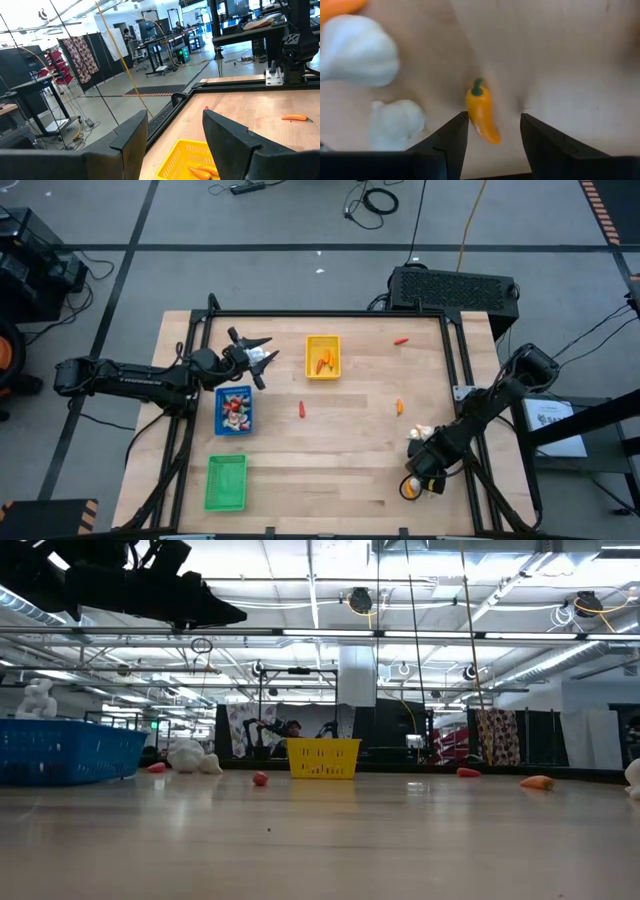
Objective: Sort produce into baskets
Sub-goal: Put the yellow chili pepper into the yellow bin
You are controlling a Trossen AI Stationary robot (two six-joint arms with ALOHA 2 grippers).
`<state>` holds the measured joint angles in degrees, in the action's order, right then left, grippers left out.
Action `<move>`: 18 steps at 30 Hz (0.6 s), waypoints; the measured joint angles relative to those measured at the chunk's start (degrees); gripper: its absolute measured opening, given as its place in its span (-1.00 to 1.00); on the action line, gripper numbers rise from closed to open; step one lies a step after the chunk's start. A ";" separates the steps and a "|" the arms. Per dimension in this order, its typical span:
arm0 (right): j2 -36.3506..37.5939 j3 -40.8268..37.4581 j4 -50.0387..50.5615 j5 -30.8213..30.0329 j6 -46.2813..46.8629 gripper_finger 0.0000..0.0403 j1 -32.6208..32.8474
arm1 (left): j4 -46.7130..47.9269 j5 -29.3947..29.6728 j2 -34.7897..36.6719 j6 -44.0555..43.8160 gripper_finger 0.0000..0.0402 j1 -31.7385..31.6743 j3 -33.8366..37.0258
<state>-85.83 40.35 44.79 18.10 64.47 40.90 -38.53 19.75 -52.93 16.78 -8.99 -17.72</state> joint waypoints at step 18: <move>0.09 -2.07 -2.62 0.34 1.69 -0.73 -1.59 | -0.01 0.00 0.00 -0.02 -0.01 0.00 0.00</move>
<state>-85.74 38.29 42.17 18.44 66.16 39.31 -38.54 19.75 -52.93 16.75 -8.99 -17.72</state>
